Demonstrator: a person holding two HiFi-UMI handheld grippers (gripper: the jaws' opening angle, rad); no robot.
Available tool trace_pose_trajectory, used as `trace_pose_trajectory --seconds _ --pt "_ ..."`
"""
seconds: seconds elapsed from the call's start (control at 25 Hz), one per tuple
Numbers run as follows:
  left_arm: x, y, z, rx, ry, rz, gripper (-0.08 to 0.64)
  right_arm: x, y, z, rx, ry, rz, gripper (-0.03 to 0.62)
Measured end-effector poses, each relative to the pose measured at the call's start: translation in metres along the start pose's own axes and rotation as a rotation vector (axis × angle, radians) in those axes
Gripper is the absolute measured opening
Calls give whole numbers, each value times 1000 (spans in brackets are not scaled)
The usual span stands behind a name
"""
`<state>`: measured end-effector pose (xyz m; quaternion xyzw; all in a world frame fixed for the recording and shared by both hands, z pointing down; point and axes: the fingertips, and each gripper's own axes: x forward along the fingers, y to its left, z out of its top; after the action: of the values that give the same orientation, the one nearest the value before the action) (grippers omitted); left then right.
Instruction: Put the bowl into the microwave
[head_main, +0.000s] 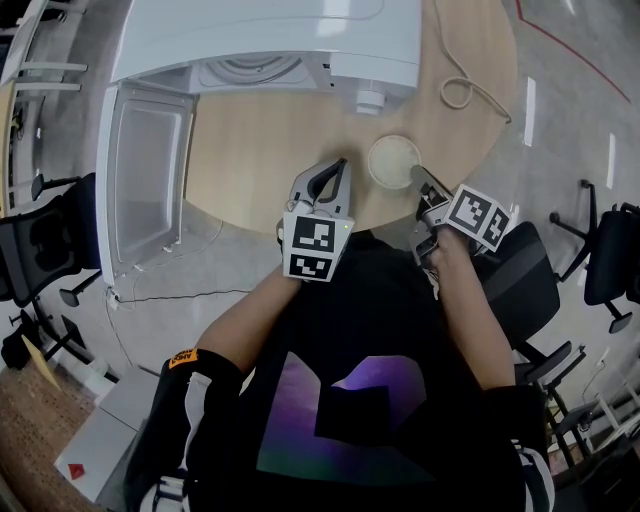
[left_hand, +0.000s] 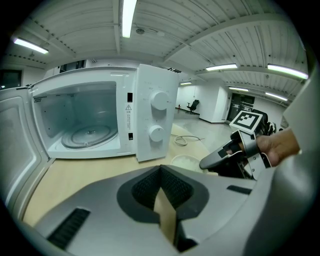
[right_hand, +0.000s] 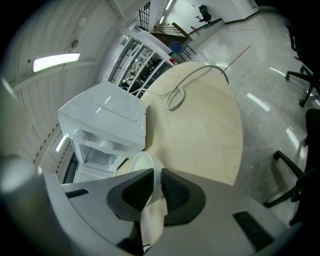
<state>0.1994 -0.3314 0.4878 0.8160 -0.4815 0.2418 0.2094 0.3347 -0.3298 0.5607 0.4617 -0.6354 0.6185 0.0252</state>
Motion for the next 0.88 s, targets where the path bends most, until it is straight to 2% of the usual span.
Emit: trace_pose_trajectory --seconds 0.4,0.88 --pt "-12 6 4 1 -19 27 44 -7 4 -4 6 -17 6 50" --pt "-41 21 17 7 -67 59 44 -28 63 -3 12 -78 100 49"
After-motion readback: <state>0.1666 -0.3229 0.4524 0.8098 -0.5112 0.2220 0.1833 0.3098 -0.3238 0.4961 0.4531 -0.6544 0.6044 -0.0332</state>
